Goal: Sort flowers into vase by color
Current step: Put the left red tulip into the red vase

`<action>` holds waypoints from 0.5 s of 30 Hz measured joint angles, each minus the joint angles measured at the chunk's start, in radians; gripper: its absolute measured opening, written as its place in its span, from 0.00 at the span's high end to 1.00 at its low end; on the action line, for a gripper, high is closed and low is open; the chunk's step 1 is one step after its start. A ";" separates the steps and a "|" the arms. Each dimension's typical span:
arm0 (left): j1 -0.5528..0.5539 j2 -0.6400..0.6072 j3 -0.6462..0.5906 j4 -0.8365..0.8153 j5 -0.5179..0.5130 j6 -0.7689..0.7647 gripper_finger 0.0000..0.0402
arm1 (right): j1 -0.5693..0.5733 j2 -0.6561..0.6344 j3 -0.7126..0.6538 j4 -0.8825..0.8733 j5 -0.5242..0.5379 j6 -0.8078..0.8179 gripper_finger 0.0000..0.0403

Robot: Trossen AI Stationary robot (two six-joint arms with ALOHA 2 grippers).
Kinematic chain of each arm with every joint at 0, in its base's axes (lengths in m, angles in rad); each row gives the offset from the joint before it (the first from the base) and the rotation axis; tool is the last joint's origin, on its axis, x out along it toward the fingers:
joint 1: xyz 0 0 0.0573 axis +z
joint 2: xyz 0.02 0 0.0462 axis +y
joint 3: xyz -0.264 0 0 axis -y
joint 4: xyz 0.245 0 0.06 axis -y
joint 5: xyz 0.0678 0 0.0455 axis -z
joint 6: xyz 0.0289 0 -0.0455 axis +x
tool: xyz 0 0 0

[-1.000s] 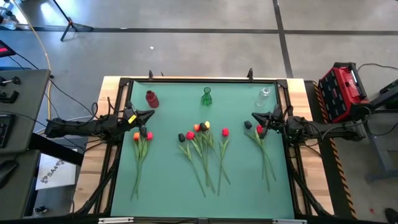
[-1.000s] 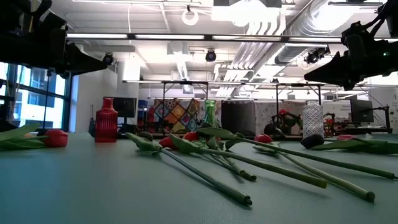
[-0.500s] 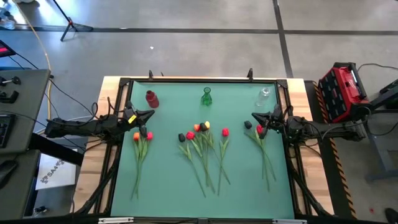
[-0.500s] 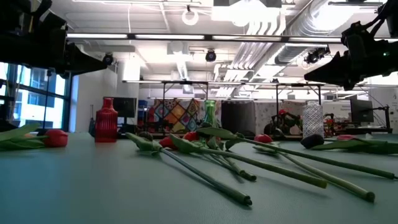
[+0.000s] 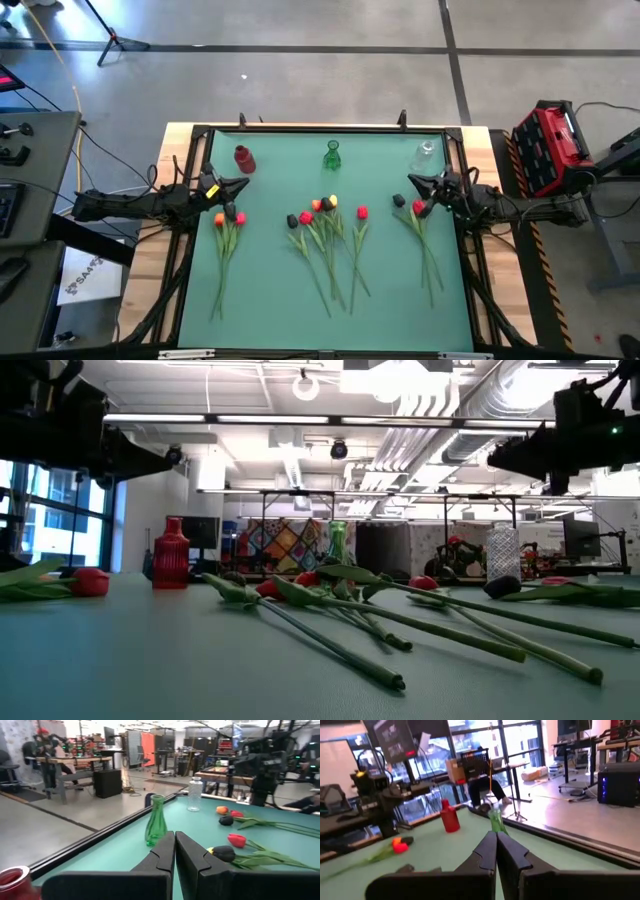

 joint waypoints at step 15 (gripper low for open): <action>0.000 0.010 0.000 0.059 0.125 -0.039 0.91 | 0.000 0.048 0.000 0.088 -0.123 0.131 0.91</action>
